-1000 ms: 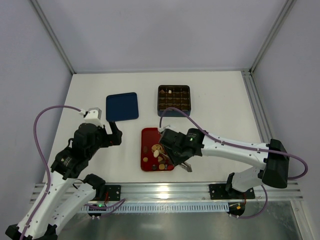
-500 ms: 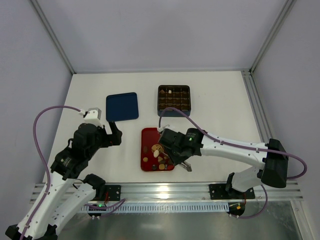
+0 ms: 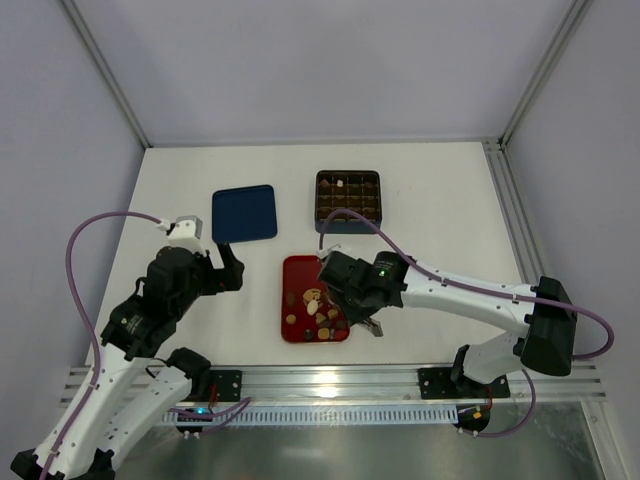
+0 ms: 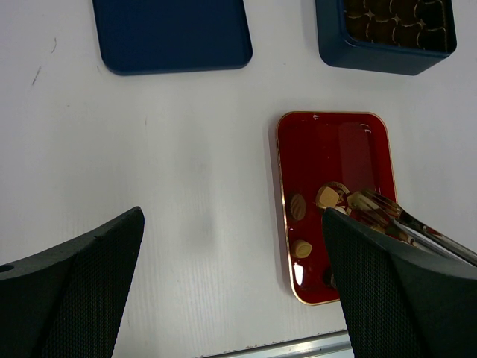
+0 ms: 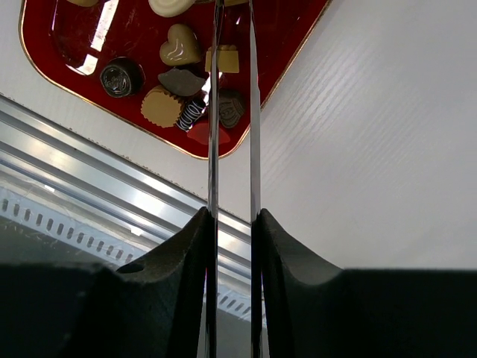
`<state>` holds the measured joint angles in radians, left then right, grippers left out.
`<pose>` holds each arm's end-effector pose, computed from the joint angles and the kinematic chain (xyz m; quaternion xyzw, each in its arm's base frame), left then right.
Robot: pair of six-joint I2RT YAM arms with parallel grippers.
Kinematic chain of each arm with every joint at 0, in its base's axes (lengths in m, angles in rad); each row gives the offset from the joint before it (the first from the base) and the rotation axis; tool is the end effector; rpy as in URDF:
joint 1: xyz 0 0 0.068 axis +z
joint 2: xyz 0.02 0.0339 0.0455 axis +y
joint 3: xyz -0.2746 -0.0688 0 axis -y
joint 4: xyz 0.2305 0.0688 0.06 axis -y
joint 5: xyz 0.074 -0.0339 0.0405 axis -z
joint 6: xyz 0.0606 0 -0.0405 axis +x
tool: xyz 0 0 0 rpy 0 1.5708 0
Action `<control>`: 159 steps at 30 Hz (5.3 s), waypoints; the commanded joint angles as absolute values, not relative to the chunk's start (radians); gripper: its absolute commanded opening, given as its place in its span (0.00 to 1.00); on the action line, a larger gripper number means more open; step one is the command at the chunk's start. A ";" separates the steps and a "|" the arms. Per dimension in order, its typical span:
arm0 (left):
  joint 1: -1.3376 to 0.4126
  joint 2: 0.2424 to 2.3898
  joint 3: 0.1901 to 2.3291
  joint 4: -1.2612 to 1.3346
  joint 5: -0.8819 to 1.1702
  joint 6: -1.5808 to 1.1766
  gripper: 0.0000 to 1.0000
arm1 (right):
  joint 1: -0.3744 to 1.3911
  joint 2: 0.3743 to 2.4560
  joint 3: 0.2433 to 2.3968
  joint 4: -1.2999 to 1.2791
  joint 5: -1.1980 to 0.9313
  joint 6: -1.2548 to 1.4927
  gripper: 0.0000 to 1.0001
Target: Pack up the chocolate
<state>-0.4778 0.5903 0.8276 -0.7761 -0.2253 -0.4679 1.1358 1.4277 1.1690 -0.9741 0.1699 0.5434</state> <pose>0.1093 -0.0413 0.3106 -0.0512 0.8646 -0.1362 0.4810 0.1203 0.2345 0.2582 -0.2730 0.9436 0.0689 0.1742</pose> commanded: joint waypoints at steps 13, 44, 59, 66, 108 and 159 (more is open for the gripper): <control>-0.482 0.583 0.824 -0.752 -0.233 -0.474 1.00 | 1.058 1.353 1.221 -0.943 0.130 0.519 0.29; -0.483 0.588 0.824 -0.753 -0.233 -0.474 1.00 | 0.629 1.638 1.676 -0.807 0.069 0.380 0.27; -0.483 0.591 0.824 -0.753 -0.236 -0.474 1.00 | 0.604 1.942 1.959 -0.867 0.118 0.371 0.25; -0.485 0.592 0.824 -0.755 -0.238 -0.472 1.00 | 0.606 1.976 1.951 -0.877 0.150 0.370 0.25; -0.491 0.600 0.825 -0.753 -0.239 -0.474 1.00 | 0.603 2.000 1.908 -0.854 0.127 0.364 0.37; -0.489 0.588 0.824 -0.752 -0.235 -0.476 1.00 | 1.186 1.126 1.131 -1.029 0.259 0.742 0.37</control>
<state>-0.4854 0.5972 0.8276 -0.7757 -0.2260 -0.4683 1.1740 1.1496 1.1473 -1.0222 0.2310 0.6910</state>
